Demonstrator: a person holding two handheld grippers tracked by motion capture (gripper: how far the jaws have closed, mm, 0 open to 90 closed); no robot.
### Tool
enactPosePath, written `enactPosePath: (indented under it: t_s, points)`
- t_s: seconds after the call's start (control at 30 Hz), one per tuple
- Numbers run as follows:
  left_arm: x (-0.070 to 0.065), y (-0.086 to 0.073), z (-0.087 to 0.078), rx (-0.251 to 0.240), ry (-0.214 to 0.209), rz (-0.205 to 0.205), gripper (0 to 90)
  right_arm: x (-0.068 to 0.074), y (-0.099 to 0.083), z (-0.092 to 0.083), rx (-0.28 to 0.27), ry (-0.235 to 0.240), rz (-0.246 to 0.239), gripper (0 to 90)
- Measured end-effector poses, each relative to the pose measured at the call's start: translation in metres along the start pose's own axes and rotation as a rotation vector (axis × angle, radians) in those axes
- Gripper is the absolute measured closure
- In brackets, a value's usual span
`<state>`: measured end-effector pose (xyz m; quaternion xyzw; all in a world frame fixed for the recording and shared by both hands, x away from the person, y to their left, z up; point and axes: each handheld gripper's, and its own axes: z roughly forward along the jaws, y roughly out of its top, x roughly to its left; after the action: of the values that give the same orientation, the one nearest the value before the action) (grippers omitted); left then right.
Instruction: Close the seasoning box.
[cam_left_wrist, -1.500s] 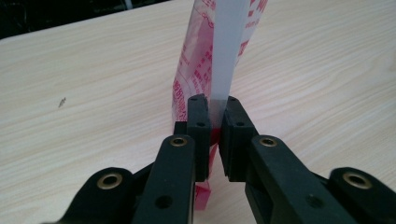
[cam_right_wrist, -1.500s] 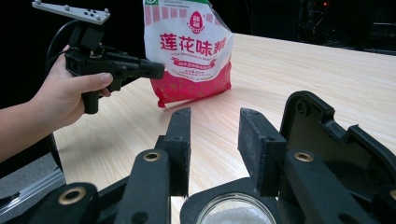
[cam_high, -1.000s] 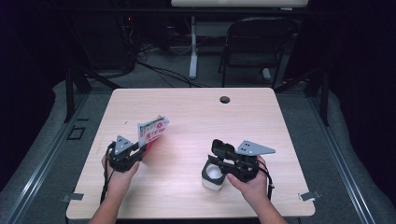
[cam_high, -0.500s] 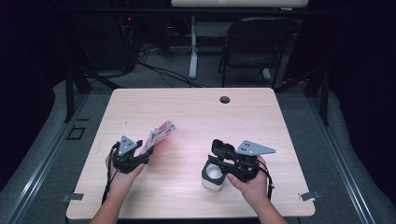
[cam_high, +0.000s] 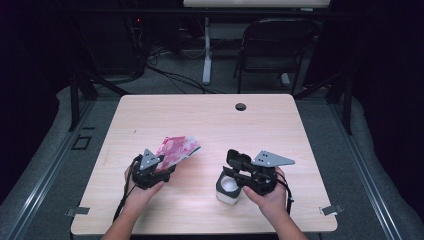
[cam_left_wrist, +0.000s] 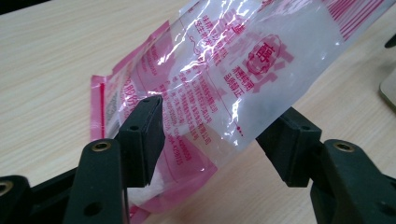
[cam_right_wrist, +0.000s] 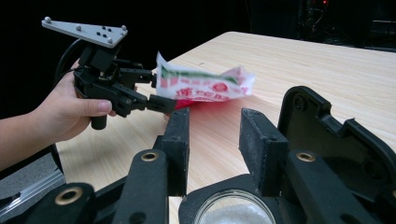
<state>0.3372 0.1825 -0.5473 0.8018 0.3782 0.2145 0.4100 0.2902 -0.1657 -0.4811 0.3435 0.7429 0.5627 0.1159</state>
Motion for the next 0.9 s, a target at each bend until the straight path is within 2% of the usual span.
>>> enactPosePath:
  t_s: [0.2,0.43,0.77,0.9]
  points:
    - [-0.009,-0.001,0.006,0.02,-0.025,0.025,41.7,0.0,0.0,0.0,0.002,-0.003,-0.002,63.2]
    - [-0.017,0.0,0.008,0.013,-0.065,0.026,41.7,-0.001,0.0,-0.001,0.001,-0.008,-0.001,62.3]
    - [-0.024,0.001,0.011,0.026,-0.087,0.033,41.4,-0.002,-0.001,0.0,0.008,-0.011,0.004,61.9]
    - [-0.027,0.004,0.009,0.007,-0.109,0.025,42.5,-0.003,-0.001,0.0,0.009,-0.01,0.005,61.9]
